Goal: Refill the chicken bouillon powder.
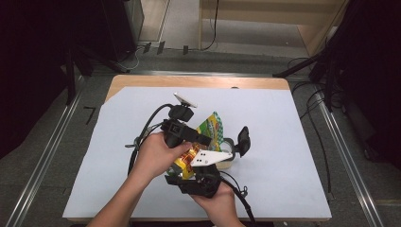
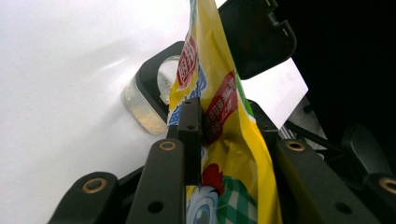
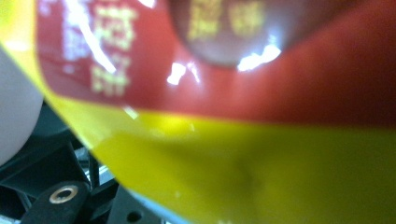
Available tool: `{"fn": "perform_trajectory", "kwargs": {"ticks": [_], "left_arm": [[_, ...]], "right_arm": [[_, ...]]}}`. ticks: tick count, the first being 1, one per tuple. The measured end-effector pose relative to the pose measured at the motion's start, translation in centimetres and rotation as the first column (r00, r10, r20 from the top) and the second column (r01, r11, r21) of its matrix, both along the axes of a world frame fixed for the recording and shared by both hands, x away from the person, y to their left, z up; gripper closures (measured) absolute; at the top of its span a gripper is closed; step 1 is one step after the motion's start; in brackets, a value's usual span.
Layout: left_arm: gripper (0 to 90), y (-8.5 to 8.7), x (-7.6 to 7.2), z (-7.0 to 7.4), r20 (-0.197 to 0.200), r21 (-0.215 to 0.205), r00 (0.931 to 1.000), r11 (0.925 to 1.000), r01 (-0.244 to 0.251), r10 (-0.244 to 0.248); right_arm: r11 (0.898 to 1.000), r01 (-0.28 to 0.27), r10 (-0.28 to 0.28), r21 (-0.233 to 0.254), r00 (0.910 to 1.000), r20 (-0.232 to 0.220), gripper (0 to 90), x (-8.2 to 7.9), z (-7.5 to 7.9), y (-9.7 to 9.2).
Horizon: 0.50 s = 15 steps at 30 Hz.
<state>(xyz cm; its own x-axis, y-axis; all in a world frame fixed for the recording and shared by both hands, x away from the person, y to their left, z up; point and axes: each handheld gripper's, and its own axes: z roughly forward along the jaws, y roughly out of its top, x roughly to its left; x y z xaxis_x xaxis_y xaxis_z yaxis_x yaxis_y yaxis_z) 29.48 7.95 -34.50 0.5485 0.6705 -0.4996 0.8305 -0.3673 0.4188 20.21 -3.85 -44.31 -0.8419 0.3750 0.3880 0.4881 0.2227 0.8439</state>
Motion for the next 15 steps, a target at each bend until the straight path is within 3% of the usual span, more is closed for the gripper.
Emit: {"fn": "perform_trajectory", "kwargs": {"ticks": [5,10,15], "left_arm": [[73.0,-0.1,0.5,-0.2,-0.024,-0.004,0.9997,1.0,-0.004,0.004],[72.5,-0.5,1.4,0.0,-0.05,0.009,0.9986,0.9998,0.018,-0.017],[69.6,-0.7,2.2,-0.2,-0.069,-0.007,0.9966,0.999,0.045,-0.045]], "right_arm": [[1.0,0.004,-0.004,0.005,0.9999,-0.015,64.1,0.2,0.0,0.0],[0.999,0.016,-0.015,0.033,0.9992,-0.036,64.3,0.5,0.1,-0.2],[0.998,0.023,-0.02,0.051,0.998,-0.06,64.8,0.9,0.3,-0.7]]}}
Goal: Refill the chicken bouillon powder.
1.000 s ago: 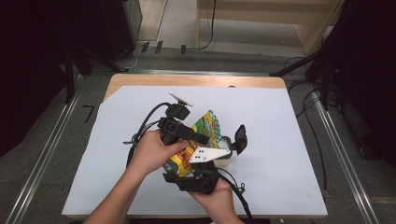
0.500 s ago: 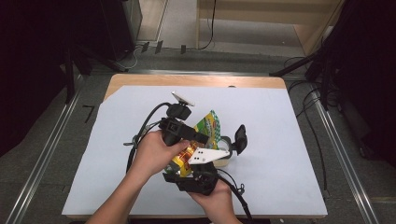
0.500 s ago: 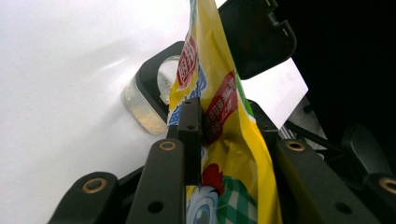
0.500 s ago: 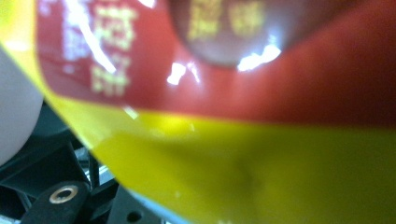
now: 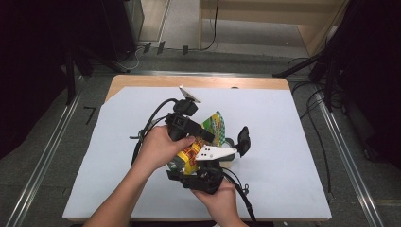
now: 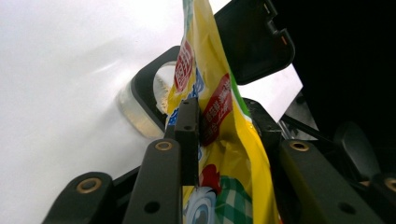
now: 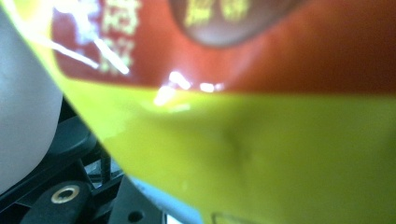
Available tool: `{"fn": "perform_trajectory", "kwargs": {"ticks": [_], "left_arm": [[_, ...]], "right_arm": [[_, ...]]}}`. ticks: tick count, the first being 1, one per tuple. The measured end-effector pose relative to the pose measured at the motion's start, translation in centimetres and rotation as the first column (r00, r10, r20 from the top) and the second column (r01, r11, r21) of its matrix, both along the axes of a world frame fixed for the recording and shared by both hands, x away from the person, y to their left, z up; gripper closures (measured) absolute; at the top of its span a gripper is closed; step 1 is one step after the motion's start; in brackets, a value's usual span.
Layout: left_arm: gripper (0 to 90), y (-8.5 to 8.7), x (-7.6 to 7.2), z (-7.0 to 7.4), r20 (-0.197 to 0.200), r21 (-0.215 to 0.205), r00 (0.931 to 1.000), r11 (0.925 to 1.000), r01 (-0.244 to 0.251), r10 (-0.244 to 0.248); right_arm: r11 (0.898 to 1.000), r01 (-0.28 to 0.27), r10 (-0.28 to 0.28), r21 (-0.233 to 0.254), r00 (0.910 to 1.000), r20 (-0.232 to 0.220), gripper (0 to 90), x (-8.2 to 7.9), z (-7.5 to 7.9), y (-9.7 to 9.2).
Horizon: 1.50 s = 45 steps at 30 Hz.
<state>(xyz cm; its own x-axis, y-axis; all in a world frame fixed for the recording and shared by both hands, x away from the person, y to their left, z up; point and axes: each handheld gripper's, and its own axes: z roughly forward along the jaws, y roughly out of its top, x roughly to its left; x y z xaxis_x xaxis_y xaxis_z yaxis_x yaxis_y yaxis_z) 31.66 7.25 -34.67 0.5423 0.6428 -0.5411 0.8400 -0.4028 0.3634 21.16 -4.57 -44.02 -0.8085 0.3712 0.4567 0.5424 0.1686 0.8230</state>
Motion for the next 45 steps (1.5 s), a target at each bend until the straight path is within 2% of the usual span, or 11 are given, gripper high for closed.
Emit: {"fn": "perform_trajectory", "kwargs": {"ticks": [2,4,7,9,16,22,30,45], "left_arm": [[69.8,-0.1,0.4,0.0,-0.012,0.008,0.9999,0.9999,0.008,-0.007],[73.2,-0.4,0.6,0.2,0.0,0.047,0.9996,0.9985,0.027,-0.027],[77.1,-0.7,0.7,0.4,0.006,0.081,0.999,0.9957,0.044,-0.045],[78.3,-0.7,0.8,0.5,0.003,0.087,0.9988,0.9951,0.048,-0.048],[79.4,-0.2,1.6,0.1,-0.046,0.055,0.9983,0.9978,0.038,-0.036],[80.7,0.1,1.9,-0.1,-0.065,0.042,0.9974,0.9985,0.036,-0.033],[83.1,1.2,2.8,-1.1,-0.114,-0.026,0.9934,0.9996,0.014,-0.016],[82.7,0.8,2.8,-0.8,-0.1,-0.007,0.9948,0.9998,0.017,-0.017]], "right_arm": [[1.0,0.001,-0.001,0.005,1.0,-0.007,64.7,0.1,0.0,-0.1],[1.0,0.002,-0.002,-0.004,1.0,-0.008,64.6,0.2,0.2,-0.1],[1.0,0.002,-0.002,-0.007,1.0,-0.006,64.6,0.2,0.1,-0.1],[1.0,0.003,-0.003,-0.006,1.0,-0.009,64.7,0.1,0.2,0.0],[1.0,-0.003,0.003,0.002,0.9998,-0.018,64.9,0.3,0.3,-0.1],[1.0,-0.01,0.01,-0.009,0.9998,-0.018,64.8,0.4,0.4,-0.1],[0.999,-0.019,0.019,-0.037,0.9998,-0.006,65.4,0.5,0.4,0.0],[0.999,-0.017,0.017,-0.032,0.9999,-0.003,65.7,0.5,0.4,0.0]]}}
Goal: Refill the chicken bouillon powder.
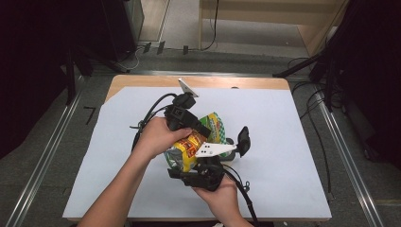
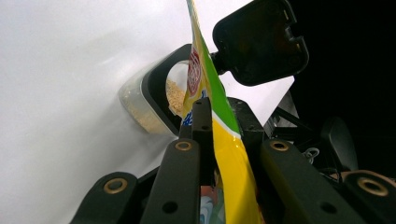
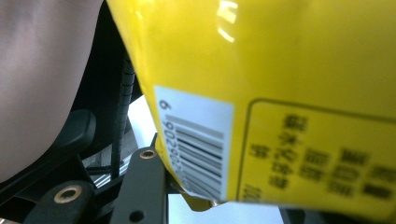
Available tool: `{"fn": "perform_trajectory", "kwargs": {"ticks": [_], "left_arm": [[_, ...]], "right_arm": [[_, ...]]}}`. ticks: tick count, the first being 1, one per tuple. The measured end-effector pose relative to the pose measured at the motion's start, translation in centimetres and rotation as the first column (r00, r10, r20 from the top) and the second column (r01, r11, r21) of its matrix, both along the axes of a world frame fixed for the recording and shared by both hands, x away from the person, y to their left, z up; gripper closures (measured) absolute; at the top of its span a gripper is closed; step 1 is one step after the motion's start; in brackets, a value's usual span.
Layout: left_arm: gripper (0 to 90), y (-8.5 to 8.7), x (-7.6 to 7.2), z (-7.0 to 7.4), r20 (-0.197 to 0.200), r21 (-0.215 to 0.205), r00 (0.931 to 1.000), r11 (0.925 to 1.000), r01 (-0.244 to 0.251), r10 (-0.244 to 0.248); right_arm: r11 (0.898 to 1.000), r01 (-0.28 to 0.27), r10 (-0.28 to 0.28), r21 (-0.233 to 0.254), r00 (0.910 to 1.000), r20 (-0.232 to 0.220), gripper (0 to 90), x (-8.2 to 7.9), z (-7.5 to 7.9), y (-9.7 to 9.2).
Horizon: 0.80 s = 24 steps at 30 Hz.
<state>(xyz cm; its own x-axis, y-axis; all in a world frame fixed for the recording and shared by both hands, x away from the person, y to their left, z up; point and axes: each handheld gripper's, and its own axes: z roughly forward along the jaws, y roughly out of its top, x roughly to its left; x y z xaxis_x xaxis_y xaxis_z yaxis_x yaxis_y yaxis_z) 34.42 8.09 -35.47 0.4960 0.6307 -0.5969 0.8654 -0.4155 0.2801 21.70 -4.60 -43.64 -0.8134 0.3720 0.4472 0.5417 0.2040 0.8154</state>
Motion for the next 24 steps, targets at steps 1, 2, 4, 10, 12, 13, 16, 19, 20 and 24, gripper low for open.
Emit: {"fn": "perform_trajectory", "kwargs": {"ticks": [1,2,4,10,12,13,16,19,20,24], "left_arm": [[82.6,-0.01,0.0,0.0,0.001,-0.001,1.0,1.0,0.001,-0.001],[82.6,0.01,-0.01,0.04,0.001,-0.001,1.0,1.0,0.002,-0.002],[82.6,0.02,-0.09,0.08,0.007,-0.001,1.0,1.0,-0.006,0.006],[82.7,-0.25,-0.05,0.32,0.008,0.012,0.9999,0.9999,-0.007,0.006],[82.7,-0.55,-0.09,0.52,0.014,0.023,0.9999,0.9997,-0.006,0.006],[82.7,-0.66,-0.12,0.61,0.018,0.028,0.9998,0.9996,0.0,-0.001],[82.8,-0.74,-0.26,0.68,0.027,0.032,0.9996,0.9995,0.002,-0.002],[82.7,-0.64,-0.31,0.63,0.025,0.028,0.9997,0.9996,-0.002,0.002],[82.7,-0.61,-0.29,0.6,0.023,0.025,0.9997,0.9997,-0.003,0.002],[82.7,-0.55,-0.26,0.53,0.022,0.02,0.9998,0.9998,-0.004,0.004]], "right_arm": [[1.0,0.001,-0.001,0.001,1.0,0.0,65.7,-0.01,0.0,-0.02],[1.0,0.001,-0.001,0.002,1.0,0.0,65.7,0.0,0.0,-0.02],[1.0,0.0,0.0,0.004,1.0,0.001,65.8,0.03,-0.03,-0.04],[1.0,0.004,-0.004,0.01,1.0,-0.002,65.6,0.08,-0.07,0.0],[1.0,0.008,-0.008,0.011,1.0,0.001,65.2,0.06,0.03,0.0],[1.0,0.01,-0.01,0.012,0.9999,0.003,65.1,0.05,0.05,-0.01],[1.0,0.011,-0.011,0.009,0.9999,0.006,65.1,-0.02,0.09,-0.03],[1.0,0.008,-0.008,0.006,0.9999,0.008,65.2,-0.04,0.06,-0.02],[1.0,0.007,-0.007,0.006,1.0,0.006,65.3,-0.04,0.06,-0.01],[1.0,0.006,-0.006,0.002,1.0,0.006,65.3,-0.02,0.07,0.01]]}}
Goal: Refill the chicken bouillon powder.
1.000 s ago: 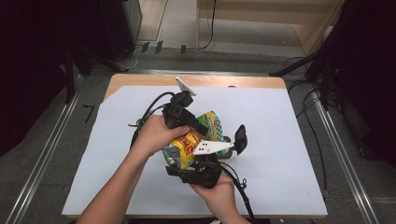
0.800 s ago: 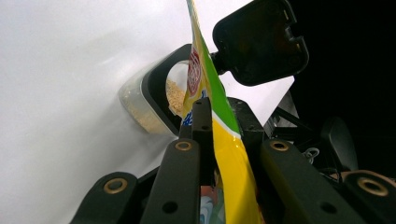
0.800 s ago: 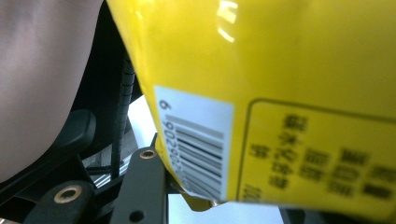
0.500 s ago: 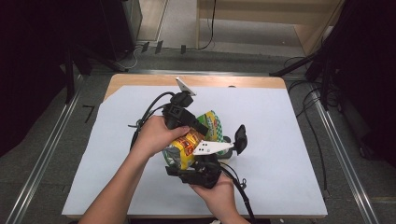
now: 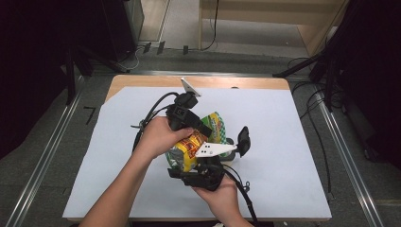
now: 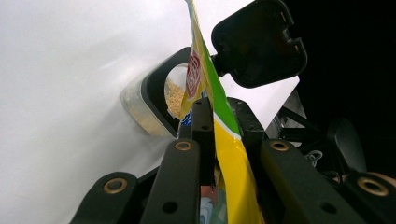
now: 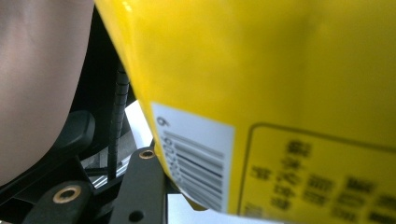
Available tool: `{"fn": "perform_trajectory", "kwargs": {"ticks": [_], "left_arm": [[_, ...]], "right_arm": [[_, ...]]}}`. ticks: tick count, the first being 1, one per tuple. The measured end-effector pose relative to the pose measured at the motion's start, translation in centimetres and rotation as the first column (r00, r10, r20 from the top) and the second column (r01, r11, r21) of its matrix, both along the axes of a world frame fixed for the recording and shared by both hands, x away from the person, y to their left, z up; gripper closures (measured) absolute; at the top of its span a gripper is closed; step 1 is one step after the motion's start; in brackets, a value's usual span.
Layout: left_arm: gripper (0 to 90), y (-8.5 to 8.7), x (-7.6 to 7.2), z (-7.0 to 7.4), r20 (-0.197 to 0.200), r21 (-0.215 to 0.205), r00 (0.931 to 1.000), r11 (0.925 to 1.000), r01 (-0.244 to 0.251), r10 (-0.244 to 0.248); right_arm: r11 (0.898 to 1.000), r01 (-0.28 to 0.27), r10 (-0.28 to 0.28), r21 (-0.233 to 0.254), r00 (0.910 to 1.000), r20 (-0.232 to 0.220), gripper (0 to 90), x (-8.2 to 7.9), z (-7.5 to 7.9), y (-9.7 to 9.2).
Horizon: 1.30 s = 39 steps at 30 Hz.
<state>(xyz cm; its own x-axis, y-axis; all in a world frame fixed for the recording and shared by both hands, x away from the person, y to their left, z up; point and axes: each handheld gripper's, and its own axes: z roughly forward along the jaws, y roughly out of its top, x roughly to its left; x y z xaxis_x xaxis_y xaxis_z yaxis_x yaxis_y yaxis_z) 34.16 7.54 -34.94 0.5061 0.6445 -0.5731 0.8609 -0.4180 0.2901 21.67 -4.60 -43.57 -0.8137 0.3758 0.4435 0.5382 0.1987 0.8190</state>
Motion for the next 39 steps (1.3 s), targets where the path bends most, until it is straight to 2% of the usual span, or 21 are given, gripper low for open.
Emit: {"fn": "perform_trajectory", "kwargs": {"ticks": [6,22,39], "left_arm": [[82.7,0.4,-0.1,-0.1,0.006,-0.01,1.0,0.9999,0.002,-0.002],[83.0,1.1,-0.3,-0.1,0.021,-0.02,0.9997,0.9997,-0.015,0.016],[83.0,1.3,-0.5,-0.1,0.027,-0.029,0.9994,0.9994,-0.021,0.022]], "right_arm": [[1.0,-0.006,0.006,-0.018,1.0,0.006,65.4,0.0,0.0,0.1],[0.999,-0.023,0.023,-0.031,0.9995,0.022,65.3,-0.1,0.0,0.6],[0.999,-0.026,0.026,-0.027,0.9994,0.021,65.5,-0.1,-0.1,0.6]]}}
